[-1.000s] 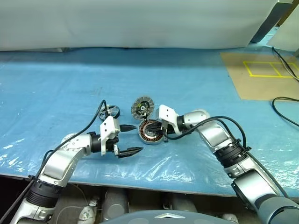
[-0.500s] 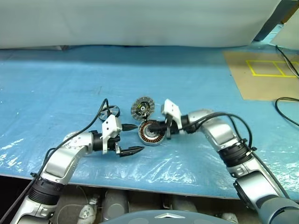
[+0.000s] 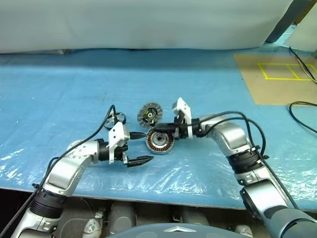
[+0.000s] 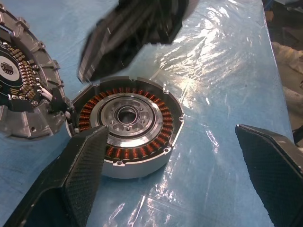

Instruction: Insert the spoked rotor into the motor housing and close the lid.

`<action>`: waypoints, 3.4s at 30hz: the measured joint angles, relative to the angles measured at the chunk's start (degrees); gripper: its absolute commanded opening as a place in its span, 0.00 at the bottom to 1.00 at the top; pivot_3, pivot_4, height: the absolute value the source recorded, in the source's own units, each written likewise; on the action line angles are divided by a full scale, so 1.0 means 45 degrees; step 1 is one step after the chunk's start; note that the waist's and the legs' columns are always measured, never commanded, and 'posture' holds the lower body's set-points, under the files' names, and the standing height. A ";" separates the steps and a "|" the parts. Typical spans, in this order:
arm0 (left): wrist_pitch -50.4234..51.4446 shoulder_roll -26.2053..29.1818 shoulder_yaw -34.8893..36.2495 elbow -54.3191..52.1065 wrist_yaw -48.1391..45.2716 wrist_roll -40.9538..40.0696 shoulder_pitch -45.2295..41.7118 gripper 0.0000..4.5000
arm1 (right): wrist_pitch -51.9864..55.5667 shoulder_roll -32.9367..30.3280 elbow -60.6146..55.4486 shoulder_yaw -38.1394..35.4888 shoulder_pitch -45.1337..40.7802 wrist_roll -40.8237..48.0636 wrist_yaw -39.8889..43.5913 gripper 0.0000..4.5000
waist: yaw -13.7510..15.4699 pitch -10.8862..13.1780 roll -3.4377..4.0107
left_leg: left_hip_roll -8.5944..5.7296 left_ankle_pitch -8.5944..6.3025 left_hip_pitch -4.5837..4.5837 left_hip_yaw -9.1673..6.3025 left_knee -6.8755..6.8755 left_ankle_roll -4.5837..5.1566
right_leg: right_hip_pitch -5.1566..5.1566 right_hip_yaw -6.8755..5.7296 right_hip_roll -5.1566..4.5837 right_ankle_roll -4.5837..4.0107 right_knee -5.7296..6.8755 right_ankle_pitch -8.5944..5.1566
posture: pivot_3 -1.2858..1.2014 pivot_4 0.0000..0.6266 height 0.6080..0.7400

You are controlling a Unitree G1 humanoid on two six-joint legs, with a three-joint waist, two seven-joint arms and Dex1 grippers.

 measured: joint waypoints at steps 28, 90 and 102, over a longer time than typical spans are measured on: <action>0.0007 -0.0147 -0.0072 0.0100 0.0001 0.0041 -0.0078 1.00 | -0.0320 -0.1066 -0.0737 0.1707 0.0546 -0.0792 0.0121 0.01 | 0.0051 -0.0019 0.0012 | 0.0031 -0.0016 -0.0048 0.0000 -0.0001 -0.0031 | -0.0001 -0.0086 0.0001 -0.0013 0.0003 -0.0028 | 0.52 0.24 1.00; -0.0137 -0.0096 -0.0107 0.0409 -0.0104 -0.0027 -0.0172 1.00 | 0.0854 -0.0107 0.0603 -0.0461 -0.0369 0.0855 0.0026 0.01 | 0.0014 -0.0052 0.0034 | 0.0061 -0.0009 0.0001 -0.0003 -0.0008 -0.0023 | 0.0041 -0.0151 0.0007 -0.0006 0.0053 -0.0089 | 0.52 0.24 1.00; 0.0107 -0.0083 -0.0095 0.0352 -0.0008 -0.0098 -0.0149 1.00 | -0.2540 -0.1250 0.0571 0.2330 0.1026 -0.1960 0.0148 0.01 | 0.0003 -0.0069 0.0008 | 0.0058 -0.0082 0.0254 -0.0012 -0.0015 -0.0073 | 0.0282 -0.0160 -0.0025 -0.0049 0.0013 -0.0171 | 0.52 0.24 1.00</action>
